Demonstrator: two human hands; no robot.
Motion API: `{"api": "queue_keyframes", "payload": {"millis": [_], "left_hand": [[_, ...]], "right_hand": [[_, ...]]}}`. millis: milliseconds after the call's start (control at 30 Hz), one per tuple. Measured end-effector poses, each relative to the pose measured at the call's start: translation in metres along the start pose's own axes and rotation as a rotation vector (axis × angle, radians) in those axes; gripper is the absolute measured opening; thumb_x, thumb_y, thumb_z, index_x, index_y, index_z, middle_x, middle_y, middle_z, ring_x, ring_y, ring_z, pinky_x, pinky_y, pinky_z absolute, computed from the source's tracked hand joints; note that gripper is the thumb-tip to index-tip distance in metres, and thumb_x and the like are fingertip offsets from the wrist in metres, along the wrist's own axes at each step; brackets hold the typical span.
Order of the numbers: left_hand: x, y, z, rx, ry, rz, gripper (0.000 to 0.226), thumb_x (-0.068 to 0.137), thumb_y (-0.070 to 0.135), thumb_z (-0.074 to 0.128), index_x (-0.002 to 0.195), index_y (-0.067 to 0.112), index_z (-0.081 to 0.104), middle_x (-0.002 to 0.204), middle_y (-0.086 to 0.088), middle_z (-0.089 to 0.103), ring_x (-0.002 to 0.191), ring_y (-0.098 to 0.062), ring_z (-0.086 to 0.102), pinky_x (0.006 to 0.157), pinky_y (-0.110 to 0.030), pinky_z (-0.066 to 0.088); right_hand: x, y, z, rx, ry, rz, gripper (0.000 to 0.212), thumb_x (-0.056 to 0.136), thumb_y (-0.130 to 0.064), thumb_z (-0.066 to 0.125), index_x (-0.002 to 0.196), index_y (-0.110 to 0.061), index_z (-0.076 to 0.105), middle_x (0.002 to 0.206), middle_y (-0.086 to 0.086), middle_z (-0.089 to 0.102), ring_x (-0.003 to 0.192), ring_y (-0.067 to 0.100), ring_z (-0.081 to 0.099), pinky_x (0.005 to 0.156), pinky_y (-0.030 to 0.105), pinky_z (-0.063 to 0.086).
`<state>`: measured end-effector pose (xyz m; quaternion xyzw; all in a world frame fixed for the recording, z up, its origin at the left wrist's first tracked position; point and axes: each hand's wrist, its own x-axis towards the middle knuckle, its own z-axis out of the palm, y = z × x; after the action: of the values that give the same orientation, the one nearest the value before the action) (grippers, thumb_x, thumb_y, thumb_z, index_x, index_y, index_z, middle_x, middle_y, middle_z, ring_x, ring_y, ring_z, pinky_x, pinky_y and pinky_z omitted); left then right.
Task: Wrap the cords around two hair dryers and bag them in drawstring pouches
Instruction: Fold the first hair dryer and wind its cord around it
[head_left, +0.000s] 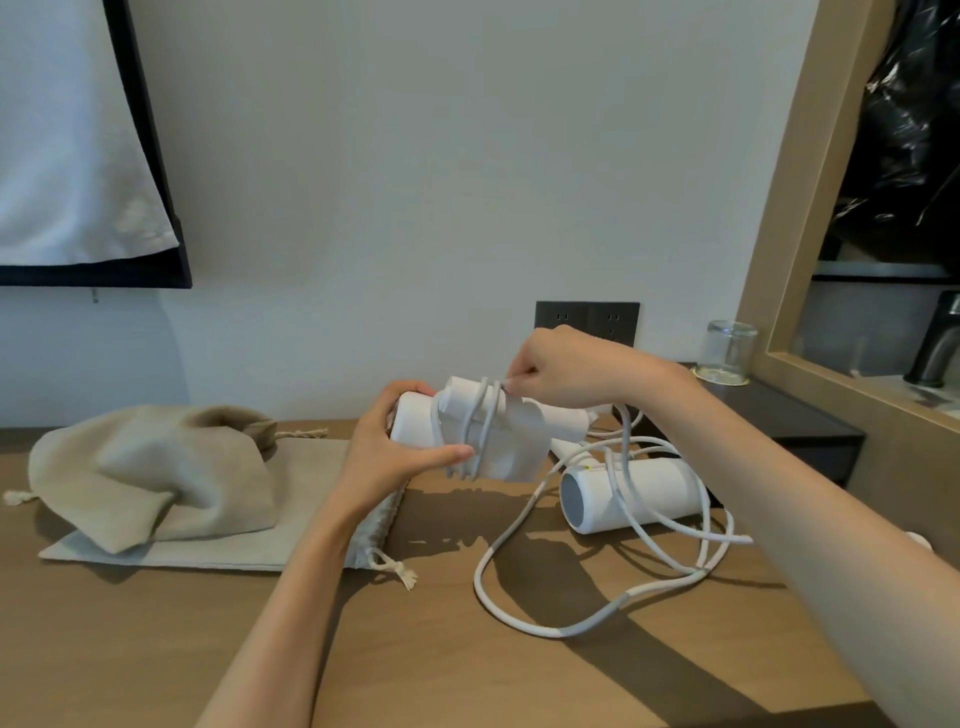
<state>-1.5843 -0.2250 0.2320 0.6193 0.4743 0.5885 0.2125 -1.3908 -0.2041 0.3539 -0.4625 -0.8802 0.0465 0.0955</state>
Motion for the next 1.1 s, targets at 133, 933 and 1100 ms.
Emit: {"api": "queue_keyframes", "payload": {"millis": [133, 933, 1100], "left_hand": [[0.000, -0.004, 0.000, 0.071, 0.124, 0.051, 0.064, 0.052, 0.034, 0.091, 0.103, 0.028, 0.053, 0.101, 0.015, 0.056, 0.090, -0.004, 0.057, 0.064, -0.021, 0.055], [0.008, 0.000, 0.007, -0.698, 0.352, -0.512, 0.089, 0.037, 0.040, 0.088, 0.116, 0.018, 0.054, 0.116, -0.015, 0.059, 0.101, -0.030, 0.063, 0.072, -0.046, 0.059], [0.009, 0.003, 0.002, -0.948, 0.317, -0.546, 0.082, 0.055, 0.029, 0.083, 0.128, 0.012, 0.050, 0.118, -0.016, 0.063, 0.102, -0.030, 0.065, 0.069, -0.043, 0.059]], "right_hand": [[0.004, -0.006, 0.018, 0.030, 0.040, 0.029, 0.037, 0.097, -0.017, 0.041, 0.062, -0.008, 0.044, 0.059, 0.006, 0.039, 0.055, 0.019, 0.032, 0.051, 0.031, 0.024], [0.009, 0.003, 0.132, -0.209, 0.609, -0.286, 0.098, 0.070, 0.006, 0.070, 0.151, -0.009, 0.016, 0.095, 0.008, 0.060, 0.061, 0.021, 0.056, 0.040, 0.033, 0.047], [0.013, 0.014, 0.138, -0.265, 0.601, -0.358, 0.108, 0.073, 0.000, 0.075, 0.152, -0.014, 0.002, 0.096, 0.009, 0.056, 0.070, 0.019, 0.054, 0.053, 0.036, 0.053]]}}
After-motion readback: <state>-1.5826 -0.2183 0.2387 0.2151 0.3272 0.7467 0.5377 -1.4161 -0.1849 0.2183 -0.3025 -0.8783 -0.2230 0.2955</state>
